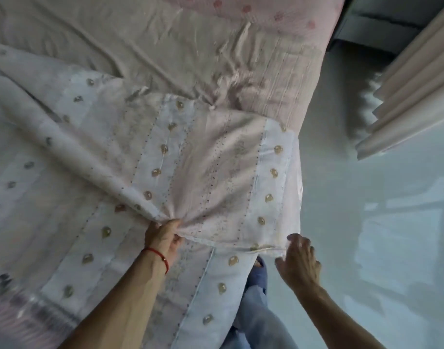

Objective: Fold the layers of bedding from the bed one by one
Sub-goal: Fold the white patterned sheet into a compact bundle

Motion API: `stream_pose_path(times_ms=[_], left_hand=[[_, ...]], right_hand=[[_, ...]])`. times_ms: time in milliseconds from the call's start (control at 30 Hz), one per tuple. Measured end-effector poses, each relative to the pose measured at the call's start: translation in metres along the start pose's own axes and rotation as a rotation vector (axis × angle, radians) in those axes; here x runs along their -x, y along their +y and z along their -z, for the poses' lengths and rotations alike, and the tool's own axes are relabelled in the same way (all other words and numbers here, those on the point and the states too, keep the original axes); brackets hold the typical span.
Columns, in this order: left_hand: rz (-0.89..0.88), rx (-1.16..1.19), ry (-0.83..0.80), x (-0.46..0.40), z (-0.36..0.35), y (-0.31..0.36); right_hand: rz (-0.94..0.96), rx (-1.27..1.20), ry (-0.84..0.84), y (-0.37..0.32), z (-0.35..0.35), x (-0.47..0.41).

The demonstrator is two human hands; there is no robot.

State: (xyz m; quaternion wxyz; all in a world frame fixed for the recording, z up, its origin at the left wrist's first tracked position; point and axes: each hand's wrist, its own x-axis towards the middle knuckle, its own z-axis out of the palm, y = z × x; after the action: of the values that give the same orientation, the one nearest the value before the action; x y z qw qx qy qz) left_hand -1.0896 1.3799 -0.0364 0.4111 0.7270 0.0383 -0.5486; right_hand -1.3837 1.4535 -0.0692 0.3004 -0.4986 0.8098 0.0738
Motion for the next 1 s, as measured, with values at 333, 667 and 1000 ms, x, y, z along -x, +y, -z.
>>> stream_pose_path(times_ms=[333,667,1000], left_hand=[[0.153,0.205,-0.108,-0.031,0.011,0.01],[0.072,0.037,-0.092,-0.058,0.022,0.003],[-0.563,-1.34,0.093,-0.077,0.026,-0.011]], right_hand=[[-0.795,-1.88,-0.414,-0.09,-0.05,0.034],[-0.863,-1.796,-0.143,-0.087,-0.073,-0.011],[-0.73,-0.949,0.465,-0.145,-0.116,-0.003]])
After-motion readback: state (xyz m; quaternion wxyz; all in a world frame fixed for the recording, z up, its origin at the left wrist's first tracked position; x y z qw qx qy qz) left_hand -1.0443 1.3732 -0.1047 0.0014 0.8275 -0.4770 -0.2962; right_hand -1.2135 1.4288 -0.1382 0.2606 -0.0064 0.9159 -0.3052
